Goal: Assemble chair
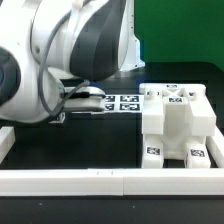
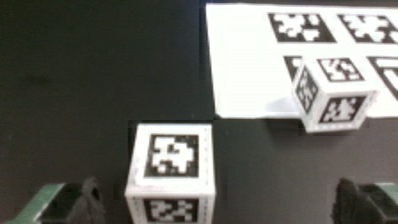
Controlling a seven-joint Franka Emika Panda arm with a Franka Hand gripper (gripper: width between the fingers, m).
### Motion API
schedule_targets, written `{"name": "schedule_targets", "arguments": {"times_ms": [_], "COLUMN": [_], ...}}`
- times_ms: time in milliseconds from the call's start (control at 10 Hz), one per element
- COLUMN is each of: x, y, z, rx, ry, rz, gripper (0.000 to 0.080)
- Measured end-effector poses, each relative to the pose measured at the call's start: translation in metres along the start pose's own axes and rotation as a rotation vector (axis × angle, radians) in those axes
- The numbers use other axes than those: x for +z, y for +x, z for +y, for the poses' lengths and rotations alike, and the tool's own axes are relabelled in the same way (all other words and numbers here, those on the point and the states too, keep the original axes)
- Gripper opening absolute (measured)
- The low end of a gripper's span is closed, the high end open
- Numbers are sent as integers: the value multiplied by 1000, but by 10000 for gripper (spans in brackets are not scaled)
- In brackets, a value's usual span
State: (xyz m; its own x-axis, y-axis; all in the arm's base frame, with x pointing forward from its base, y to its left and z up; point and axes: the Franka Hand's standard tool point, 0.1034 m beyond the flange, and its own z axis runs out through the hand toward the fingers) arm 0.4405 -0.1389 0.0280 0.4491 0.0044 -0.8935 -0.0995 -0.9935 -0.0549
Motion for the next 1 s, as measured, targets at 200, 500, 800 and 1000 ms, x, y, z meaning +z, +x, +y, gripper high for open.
{"name": "schedule_targets", "arguments": {"times_ms": [200,500,800,1000], "x": [1,8,14,30], "y": [4,6,7,11], "z": [6,11,13,14], "rx": [7,15,33,35], "ry": [-2,-4,-1,-4], "rz": [2,-3,-12,-9], "gripper": [648,648,648,648]}}
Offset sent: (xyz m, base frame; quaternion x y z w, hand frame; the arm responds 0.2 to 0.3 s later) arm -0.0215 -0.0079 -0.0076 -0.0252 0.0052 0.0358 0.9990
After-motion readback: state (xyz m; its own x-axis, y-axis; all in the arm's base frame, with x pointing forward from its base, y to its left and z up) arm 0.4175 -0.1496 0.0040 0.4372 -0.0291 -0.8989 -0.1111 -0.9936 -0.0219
